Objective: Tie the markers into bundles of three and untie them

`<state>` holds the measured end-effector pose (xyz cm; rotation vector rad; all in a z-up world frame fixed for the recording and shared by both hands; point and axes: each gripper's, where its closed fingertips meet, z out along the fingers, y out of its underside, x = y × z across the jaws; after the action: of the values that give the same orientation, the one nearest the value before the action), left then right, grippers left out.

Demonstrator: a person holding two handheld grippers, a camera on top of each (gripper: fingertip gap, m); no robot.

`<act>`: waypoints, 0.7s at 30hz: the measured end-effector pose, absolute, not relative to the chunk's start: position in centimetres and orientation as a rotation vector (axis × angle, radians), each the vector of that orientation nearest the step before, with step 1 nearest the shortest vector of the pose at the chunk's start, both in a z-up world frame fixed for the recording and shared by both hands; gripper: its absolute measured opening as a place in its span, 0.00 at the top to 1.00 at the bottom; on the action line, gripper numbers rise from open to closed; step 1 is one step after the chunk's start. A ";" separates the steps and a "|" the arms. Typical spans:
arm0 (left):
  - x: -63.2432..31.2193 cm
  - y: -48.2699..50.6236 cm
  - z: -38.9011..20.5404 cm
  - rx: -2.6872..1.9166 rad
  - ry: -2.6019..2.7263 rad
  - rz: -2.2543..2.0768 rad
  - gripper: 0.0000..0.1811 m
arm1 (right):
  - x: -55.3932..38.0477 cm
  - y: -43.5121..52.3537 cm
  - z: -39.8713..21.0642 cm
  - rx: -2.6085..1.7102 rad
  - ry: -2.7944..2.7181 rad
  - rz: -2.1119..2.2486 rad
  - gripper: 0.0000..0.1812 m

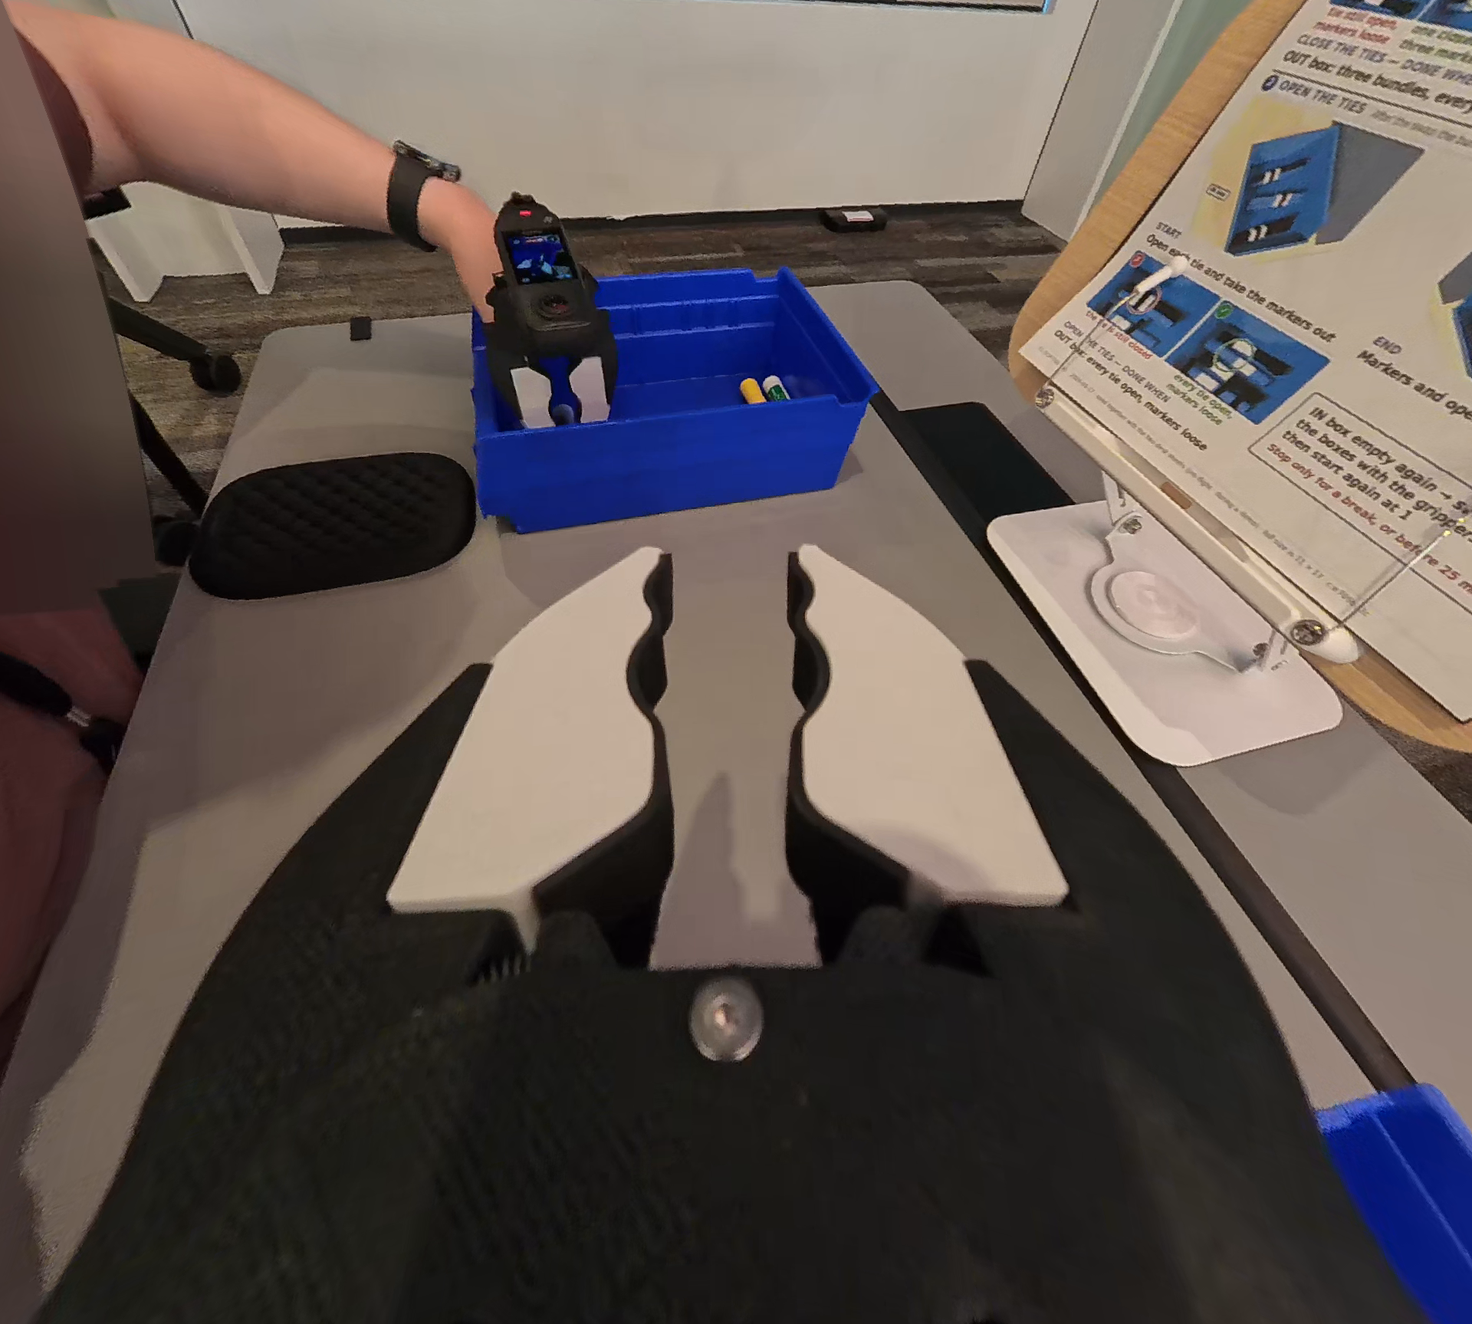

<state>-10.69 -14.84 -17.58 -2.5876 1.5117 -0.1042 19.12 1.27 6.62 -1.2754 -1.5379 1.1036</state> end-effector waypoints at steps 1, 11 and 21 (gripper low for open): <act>-11.0 -14.9 -17.5 -2.618 1.478 -0.097 0.90 | 19.2 1.4 6.6 -1.279 -1.535 1.103 0.84; -10.5 -9.8 -5.1 -2.330 0.723 -0.056 0.90 | 18.5 1.9 5.5 -1.309 -1.519 1.185 0.83; 10.1 -6.7 7.6 -1.623 0.419 -0.697 0.90 | 12.4 -6.2 3.1 -1.237 -1.647 1.505 0.69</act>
<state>10.09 -6.69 7.59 -1.6231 0.4188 -0.6974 12.39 -6.21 3.09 -1.2373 -1.6469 1.5051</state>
